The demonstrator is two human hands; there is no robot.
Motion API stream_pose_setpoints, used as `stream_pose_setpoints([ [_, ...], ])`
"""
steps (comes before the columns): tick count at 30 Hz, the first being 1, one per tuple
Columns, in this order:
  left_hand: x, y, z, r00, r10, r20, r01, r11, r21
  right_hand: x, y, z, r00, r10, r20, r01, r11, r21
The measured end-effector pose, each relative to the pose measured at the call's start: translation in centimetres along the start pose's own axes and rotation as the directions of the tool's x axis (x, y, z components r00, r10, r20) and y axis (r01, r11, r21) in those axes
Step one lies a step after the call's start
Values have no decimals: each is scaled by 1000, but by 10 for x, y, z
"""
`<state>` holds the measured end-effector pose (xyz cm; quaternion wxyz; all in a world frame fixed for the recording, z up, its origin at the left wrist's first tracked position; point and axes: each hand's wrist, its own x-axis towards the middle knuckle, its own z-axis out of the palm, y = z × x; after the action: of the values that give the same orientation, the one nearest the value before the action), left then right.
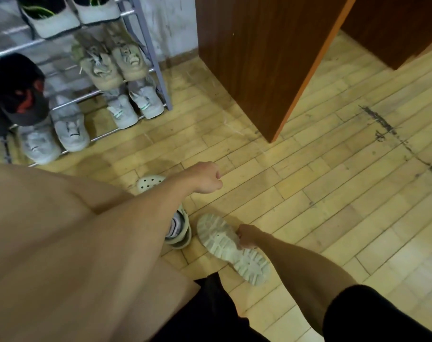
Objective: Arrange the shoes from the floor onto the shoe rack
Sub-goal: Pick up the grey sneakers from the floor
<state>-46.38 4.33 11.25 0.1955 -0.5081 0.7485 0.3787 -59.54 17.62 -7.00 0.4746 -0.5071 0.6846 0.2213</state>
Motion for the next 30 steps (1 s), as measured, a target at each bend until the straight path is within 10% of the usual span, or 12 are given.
stream_pose_setpoints([
  [9,-21,-17,5,997,-63,-36,65,997,43,-11,-3,-12,996,-81,47,78,995,70],
  [20,-16,-22,9,995,-81,-57,78,996,-44,-16,3,-122,883,14,-468,50,991,124],
  [30,-7,-48,6,993,-115,-13,114,992,-48,-5,-2,-127,982,-97,-164,113,990,89],
])
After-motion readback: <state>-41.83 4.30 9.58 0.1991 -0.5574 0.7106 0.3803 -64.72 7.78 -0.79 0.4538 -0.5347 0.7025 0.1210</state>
